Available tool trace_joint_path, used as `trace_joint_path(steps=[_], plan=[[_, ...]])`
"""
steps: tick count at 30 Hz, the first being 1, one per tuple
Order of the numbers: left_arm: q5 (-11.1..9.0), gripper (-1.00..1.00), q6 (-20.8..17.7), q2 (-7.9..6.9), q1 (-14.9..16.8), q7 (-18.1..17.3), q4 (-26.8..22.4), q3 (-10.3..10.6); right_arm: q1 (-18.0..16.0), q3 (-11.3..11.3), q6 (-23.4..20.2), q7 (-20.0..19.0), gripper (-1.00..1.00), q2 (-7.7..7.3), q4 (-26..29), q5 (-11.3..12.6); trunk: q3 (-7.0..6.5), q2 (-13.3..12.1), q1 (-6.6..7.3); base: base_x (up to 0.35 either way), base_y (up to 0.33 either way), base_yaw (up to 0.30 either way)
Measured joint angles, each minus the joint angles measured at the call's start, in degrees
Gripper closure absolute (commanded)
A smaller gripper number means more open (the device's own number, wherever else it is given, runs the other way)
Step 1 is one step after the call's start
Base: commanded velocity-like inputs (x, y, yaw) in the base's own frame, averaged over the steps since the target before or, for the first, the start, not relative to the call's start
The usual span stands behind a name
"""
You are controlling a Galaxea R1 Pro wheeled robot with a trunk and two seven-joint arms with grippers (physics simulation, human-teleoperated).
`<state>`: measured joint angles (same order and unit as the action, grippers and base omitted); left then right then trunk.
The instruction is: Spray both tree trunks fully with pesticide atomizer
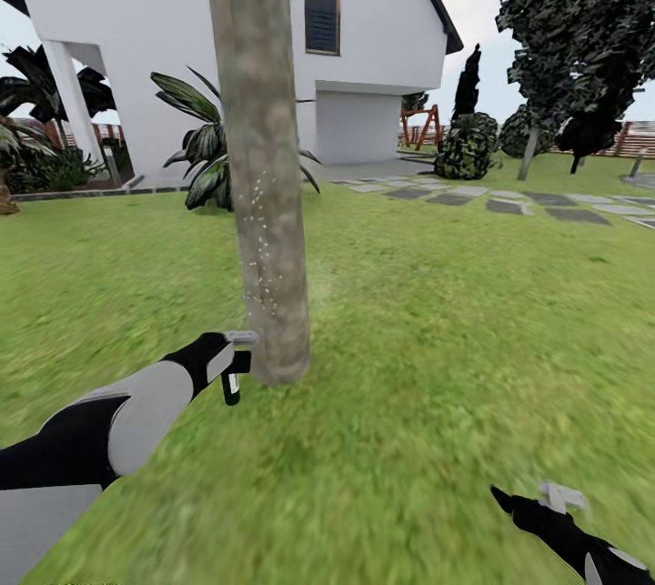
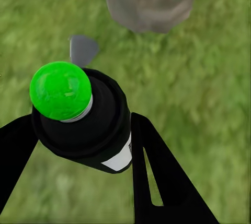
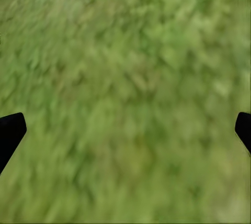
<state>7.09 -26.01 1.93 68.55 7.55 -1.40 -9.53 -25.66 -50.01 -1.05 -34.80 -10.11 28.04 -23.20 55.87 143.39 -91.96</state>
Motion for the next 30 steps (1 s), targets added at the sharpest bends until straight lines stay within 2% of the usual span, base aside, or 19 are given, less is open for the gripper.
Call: trace_joint_path(steps=[18,30], plan=[[0.0,1.0,0.0,0.16,0.0,0.0,0.0,0.0,0.0,0.0,0.0,0.0,-1.0,0.0,0.0,0.0,0.0,0.0,0.0,0.156,-0.3,0.258],[0.0,1.0,-0.1,0.53,0.0,0.0,0.0,0.0,0.0,0.0,0.0,0.0,-1.0,0.0,-0.1,0.0,0.0,0.0,0.0,0.006,-0.319,0.042]])
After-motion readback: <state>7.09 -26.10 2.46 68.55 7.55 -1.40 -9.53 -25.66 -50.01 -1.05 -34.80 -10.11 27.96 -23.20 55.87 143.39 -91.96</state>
